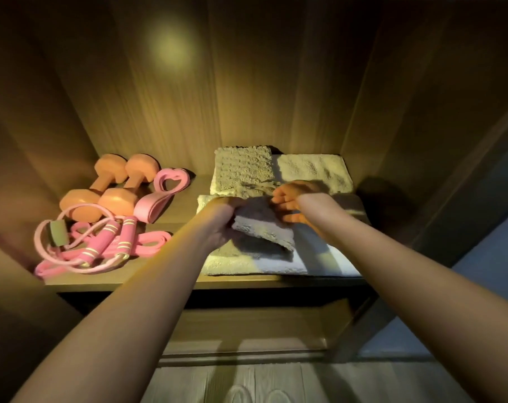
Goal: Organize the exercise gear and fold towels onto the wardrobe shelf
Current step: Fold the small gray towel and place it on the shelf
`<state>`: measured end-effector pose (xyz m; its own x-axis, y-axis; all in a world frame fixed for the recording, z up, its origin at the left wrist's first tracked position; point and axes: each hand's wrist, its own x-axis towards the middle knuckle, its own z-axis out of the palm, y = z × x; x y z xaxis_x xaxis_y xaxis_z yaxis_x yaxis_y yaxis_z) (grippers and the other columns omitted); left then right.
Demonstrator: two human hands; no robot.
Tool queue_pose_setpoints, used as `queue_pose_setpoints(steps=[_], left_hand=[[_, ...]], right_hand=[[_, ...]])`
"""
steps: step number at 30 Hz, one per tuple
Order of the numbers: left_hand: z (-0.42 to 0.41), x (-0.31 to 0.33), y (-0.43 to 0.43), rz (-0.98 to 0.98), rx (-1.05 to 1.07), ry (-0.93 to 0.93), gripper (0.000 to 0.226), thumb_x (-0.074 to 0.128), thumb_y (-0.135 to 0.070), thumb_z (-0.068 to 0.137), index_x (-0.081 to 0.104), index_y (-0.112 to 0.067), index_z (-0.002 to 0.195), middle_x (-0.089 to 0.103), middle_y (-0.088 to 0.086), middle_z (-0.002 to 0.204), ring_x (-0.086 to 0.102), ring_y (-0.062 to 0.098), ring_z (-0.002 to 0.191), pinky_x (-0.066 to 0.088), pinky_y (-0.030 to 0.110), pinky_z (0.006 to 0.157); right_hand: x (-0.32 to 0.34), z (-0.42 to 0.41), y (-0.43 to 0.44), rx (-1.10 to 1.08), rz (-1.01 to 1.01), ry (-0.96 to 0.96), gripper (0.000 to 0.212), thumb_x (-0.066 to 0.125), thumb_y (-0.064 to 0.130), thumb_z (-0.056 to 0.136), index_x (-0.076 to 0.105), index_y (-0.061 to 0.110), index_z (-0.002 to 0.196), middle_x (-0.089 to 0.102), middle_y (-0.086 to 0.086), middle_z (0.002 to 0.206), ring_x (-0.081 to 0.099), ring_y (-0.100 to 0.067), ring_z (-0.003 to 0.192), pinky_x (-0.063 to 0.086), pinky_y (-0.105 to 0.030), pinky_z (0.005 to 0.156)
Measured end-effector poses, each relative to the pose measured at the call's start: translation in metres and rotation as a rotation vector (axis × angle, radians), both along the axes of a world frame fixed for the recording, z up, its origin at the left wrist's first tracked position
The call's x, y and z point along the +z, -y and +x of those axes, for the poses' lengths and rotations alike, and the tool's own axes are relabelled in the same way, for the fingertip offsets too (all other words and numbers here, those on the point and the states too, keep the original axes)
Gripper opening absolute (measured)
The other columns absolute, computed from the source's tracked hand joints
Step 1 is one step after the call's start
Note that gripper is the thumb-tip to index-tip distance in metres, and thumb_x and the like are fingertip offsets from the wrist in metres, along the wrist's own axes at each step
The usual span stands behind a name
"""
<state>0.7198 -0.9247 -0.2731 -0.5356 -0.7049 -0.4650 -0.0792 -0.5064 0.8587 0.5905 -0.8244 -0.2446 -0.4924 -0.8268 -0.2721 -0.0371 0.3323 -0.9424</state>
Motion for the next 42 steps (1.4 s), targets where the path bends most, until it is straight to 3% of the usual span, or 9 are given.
queue_pose_setpoints(steps=[4, 8, 11, 17, 20, 25, 31, 34, 42], left_hand=[[0.022, -0.004, 0.015, -0.047, -0.026, 0.072, 0.010, 0.058, -0.005, 0.091, 0.061, 0.000, 0.099, 0.072, 0.009, 0.068, 0.071, 0.020, 0.058, 0.057, 0.028, 0.050], [0.030, -0.014, 0.020, -0.345, -0.166, 0.232, 0.059, 0.045, 0.013, 0.092, 0.043, -0.015, 0.145, 0.062, 0.011, 0.124, 0.064, 0.023, 0.080, 0.052, 0.025, 0.059], [0.028, -0.020, 0.028, -0.540, -0.146, 0.369, 0.055, 0.043, 0.009, 0.093, 0.044, -0.017, 0.141, 0.060, 0.002, 0.106, 0.050, 0.013, 0.060, 0.040, 0.019, 0.039], [0.030, -0.032, 0.041, -0.877, -0.152, 0.746, 0.020, 0.061, -0.023, 0.089, 0.055, -0.010, 0.103, 0.062, 0.006, 0.089, 0.057, 0.015, 0.073, 0.048, 0.028, 0.060], [0.026, -0.025, 0.049, -0.642, -0.231, 0.749, 0.025, 0.066, -0.022, 0.089, 0.046, -0.007, 0.085, 0.062, 0.012, 0.097, 0.060, 0.019, 0.079, 0.057, 0.031, 0.070], [0.017, -0.005, 0.045, -0.351, -0.299, 0.776, 0.046, 0.058, -0.050, 0.092, 0.044, -0.012, 0.069, 0.044, 0.001, 0.057, 0.040, 0.011, 0.043, 0.031, 0.013, 0.029], [0.005, -0.004, 0.044, -0.316, -0.209, 0.614, 0.041, 0.058, -0.044, 0.094, 0.050, -0.004, 0.099, 0.057, 0.007, 0.064, 0.047, 0.017, 0.060, 0.048, 0.023, 0.055], [0.002, -0.022, 0.032, -0.533, -0.094, 0.551, 0.034, 0.064, -0.036, 0.092, 0.060, -0.008, 0.111, 0.060, 0.004, 0.088, 0.055, 0.022, 0.076, 0.049, 0.035, 0.079], [0.061, -0.001, -0.037, -1.278, -0.086, 0.392, 0.024, 0.059, -0.036, 0.092, 0.055, -0.019, 0.109, 0.064, -0.009, 0.090, 0.059, 0.009, 0.078, 0.047, 0.026, 0.063]], right_hand=[[-0.028, 0.007, -0.011, 0.263, 0.040, -0.662, 0.030, 0.046, 0.036, 0.100, 0.052, 0.030, 0.129, 0.063, 0.008, 0.116, 0.057, 0.002, 0.065, 0.047, -0.016, 0.061], [-0.056, 0.010, -0.005, 0.422, 0.078, -0.873, 0.053, 0.042, 0.034, 0.099, 0.030, 0.031, 0.150, 0.008, 0.013, 0.163, 0.021, -0.009, 0.145, 0.024, -0.032, 0.116], [-0.065, 0.010, -0.004, 0.428, 0.116, -0.883, 0.054, 0.040, 0.034, 0.100, 0.025, 0.032, 0.152, -0.003, 0.018, 0.162, 0.014, -0.009, 0.147, 0.023, -0.036, 0.118], [-0.072, 0.014, 0.000, 0.451, 0.169, -0.951, 0.053, 0.034, 0.034, 0.102, 0.019, 0.036, 0.153, -0.011, 0.018, 0.162, -0.003, -0.016, 0.151, 0.014, -0.048, 0.121], [-0.076, 0.015, 0.000, 0.472, 0.196, -1.020, 0.052, 0.031, 0.035, 0.104, 0.018, 0.030, 0.154, -0.012, 0.012, 0.163, -0.004, -0.024, 0.151, 0.008, -0.049, 0.121], [-0.079, 0.020, -0.002, 0.432, 0.181, -1.097, 0.051, 0.030, 0.035, 0.103, 0.021, 0.031, 0.153, -0.005, 0.008, 0.164, 0.000, -0.032, 0.150, 0.008, -0.049, 0.120], [-0.082, 0.021, -0.002, 0.412, 0.201, -1.103, 0.053, 0.028, 0.037, 0.103, 0.017, 0.033, 0.155, -0.002, 0.007, 0.164, 0.001, -0.029, 0.150, 0.007, -0.049, 0.121], [-0.083, 0.026, -0.008, 0.381, 0.173, -1.105, 0.051, 0.028, 0.036, 0.104, 0.020, 0.033, 0.154, 0.000, 0.008, 0.164, 0.007, -0.031, 0.150, 0.009, -0.049, 0.121], [-0.067, 0.051, -0.088, 0.111, -0.177, -0.637, 0.058, 0.055, 0.021, 0.097, 0.030, 0.026, 0.150, 0.033, 0.010, 0.153, 0.028, 0.000, 0.138, 0.023, -0.016, 0.113]])
